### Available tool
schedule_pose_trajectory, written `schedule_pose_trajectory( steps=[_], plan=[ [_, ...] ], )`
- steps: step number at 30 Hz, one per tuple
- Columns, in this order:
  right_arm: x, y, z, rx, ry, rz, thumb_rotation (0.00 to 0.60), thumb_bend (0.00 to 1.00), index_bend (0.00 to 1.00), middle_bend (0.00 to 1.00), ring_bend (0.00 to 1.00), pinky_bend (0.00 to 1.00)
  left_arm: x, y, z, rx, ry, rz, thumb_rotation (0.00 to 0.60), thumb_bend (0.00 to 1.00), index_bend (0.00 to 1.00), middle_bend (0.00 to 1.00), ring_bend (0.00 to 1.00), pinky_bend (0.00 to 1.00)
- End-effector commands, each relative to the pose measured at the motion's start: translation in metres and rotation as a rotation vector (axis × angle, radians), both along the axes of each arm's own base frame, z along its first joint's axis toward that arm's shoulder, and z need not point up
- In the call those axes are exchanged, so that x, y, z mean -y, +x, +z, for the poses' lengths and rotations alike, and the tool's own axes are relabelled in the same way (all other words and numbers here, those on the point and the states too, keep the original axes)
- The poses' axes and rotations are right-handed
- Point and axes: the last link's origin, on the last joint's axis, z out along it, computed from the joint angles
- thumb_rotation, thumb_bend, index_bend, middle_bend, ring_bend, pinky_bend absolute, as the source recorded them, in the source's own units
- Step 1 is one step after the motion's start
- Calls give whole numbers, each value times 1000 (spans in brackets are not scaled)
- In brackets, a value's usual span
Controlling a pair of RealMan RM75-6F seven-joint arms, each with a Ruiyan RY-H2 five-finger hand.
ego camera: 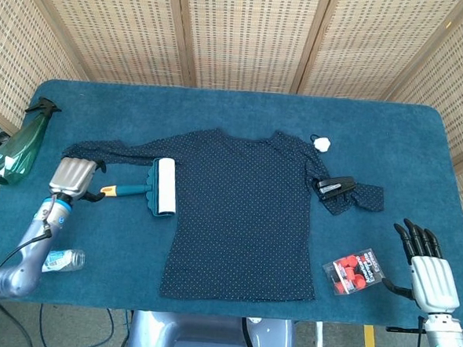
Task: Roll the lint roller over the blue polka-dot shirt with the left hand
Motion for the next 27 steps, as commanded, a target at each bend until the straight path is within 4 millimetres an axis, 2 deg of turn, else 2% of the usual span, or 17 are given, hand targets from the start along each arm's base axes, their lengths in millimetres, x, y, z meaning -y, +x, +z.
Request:
schedule_pose_trajectory(
  steps=[1,15,19,27],
  plan=[
    [0,0,0,0,0,-2,600,96,0,0,0,0,-4,0,-11,-20,-20,5,600,266,383,953,811,751],
    [3,-7,-2,2,11,-28,600,96,0,0,0,0,-21,-1,-49,-72,-46,15,600,272,411,953,811,751],
    [5,-11,-3,0,13,-44,600,96,0,0,0,0,-27,2,-65,-75,-70,16,600,275,427,953,811,751],
    [6,-13,-4,-3,15,-54,600,96,0,0,0,0,-33,4,-82,-83,-87,14,600,281,452,953,810,751]
  ],
)
